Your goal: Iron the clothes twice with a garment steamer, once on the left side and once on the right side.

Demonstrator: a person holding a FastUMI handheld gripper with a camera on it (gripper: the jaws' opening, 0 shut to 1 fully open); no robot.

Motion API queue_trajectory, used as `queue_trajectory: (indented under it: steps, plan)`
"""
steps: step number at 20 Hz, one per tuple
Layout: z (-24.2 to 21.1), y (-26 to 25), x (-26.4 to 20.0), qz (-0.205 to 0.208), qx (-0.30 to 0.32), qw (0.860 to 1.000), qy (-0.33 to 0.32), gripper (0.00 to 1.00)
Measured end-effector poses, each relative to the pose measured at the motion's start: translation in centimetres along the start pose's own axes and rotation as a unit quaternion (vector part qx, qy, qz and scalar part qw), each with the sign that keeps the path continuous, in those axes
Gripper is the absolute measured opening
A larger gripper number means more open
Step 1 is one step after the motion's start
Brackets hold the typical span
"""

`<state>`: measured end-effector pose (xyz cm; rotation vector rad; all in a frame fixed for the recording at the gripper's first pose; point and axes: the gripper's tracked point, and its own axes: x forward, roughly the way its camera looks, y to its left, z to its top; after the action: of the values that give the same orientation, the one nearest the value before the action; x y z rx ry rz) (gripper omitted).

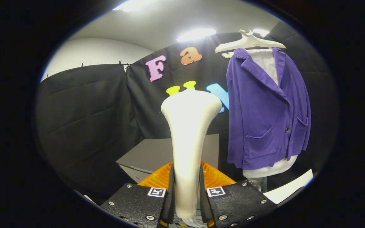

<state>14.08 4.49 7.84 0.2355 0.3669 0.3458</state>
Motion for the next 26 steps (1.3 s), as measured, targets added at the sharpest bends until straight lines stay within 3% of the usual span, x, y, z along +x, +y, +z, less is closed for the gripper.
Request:
queue_trajectory:
  steps: [9, 14, 26]
  plan:
    - [-7.8, -1.5, -6.2, -0.030, -0.001, 1.000, 0.001, 0.33]
    - [-8.7, -2.9, -7.7, -0.035, 0.000, 0.999, -0.012, 0.33]
    - [2.7, -6.7, -5.2, -0.045, -0.019, 0.996, -0.077, 0.33]
